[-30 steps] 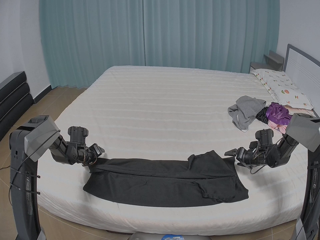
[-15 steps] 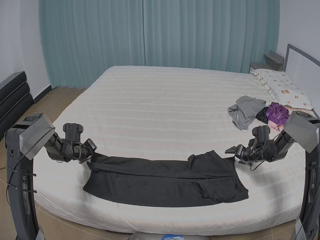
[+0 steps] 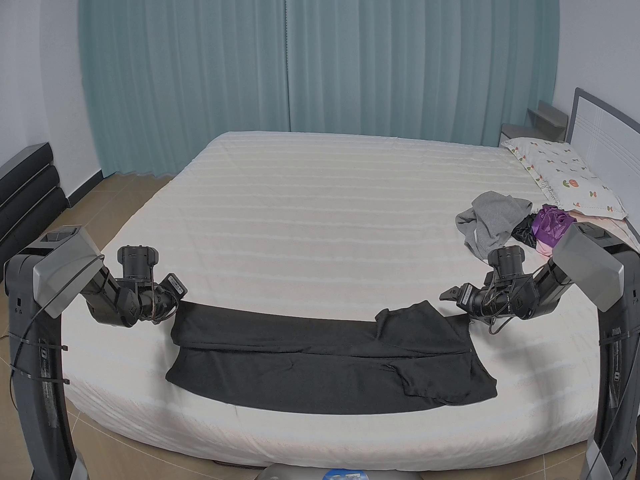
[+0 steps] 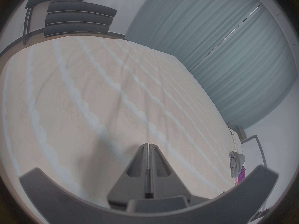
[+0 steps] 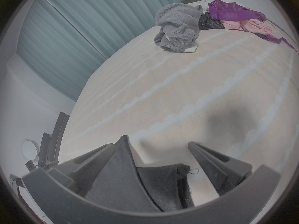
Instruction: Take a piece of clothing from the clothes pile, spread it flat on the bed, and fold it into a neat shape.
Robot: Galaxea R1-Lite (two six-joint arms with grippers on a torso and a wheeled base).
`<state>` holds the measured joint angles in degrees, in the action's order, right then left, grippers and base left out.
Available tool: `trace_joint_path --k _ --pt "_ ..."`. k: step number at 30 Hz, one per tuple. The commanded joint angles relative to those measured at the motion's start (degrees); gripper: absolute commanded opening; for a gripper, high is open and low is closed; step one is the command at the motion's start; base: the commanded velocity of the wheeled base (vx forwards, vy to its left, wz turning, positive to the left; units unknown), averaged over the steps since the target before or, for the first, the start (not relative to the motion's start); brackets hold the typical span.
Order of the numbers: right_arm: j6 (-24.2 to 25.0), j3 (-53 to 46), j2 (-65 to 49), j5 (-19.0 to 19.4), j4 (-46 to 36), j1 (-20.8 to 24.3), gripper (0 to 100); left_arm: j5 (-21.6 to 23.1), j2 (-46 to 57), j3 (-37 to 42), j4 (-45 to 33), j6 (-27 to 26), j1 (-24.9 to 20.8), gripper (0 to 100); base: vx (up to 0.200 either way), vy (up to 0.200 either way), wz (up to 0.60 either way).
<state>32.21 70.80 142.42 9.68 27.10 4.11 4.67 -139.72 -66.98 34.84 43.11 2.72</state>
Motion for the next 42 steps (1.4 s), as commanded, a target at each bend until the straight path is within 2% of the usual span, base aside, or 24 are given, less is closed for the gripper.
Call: trace_joint_path --k 1,4,5,9,13,20,32,33,40,42 --pt "-0.13 1.09 1.10 -0.01 -0.38 0.46 100 -0.01 -0.29 0.00 0.05 0.05 0.01 0 0.000 0.000 0.00" --pt "-0.13 1.18 1.10 -0.19 -2.05 0.90 100 -0.01 -0.47 -0.09 0.05 -0.04 0.01 0 0.000 0.000 0.00" --pt "-0.22 1.18 1.01 -0.36 -2.49 0.90 0 -0.01 -0.47 0.00 0.05 -0.04 0.01 0 0.000 0.000 0.00" --pt "-0.65 1.18 0.84 -0.80 -2.75 0.90 0 -0.01 -0.47 0.00 0.05 -0.04 0.01 0 0.000 0.000 0.00" --pt "-0.57 1.27 0.75 -3.79 -1.96 0.29 0 -0.01 -0.91 -0.35 0.05 -0.04 0.01 0 0.000 0.000 0.00" --pt "-0.39 1.79 0.14 -3.97 0.59 -1.21 0 -0.01 -1.61 -0.35 0.05 -0.13 0.01 0 0.000 0.000 0.00" --pt "-0.92 1.18 0.58 -4.05 0.59 -0.77 0 -0.01 -2.05 -0.44 0.05 -0.13 -0.08 0 0.000 0.000 0.00" --pt "-0.92 1.00 0.58 -4.05 0.59 -0.68 100 -0.01 -1.96 -0.35 -0.04 0.05 -0.08 100 0.000 0.000 0.00" --pt "0.66 -1.02 -3.12 -2.91 0.76 -1.12 100 0.08 -1.44 0.35 -0.30 0.31 0.18 100 0.000 0.000 0.00" --pt "2.69 -5.15 -6.81 0.25 1.20 -1.21 100 0.34 0.50 2.20 -0.12 0.49 0.89 100 0.000 0.000 0.00"
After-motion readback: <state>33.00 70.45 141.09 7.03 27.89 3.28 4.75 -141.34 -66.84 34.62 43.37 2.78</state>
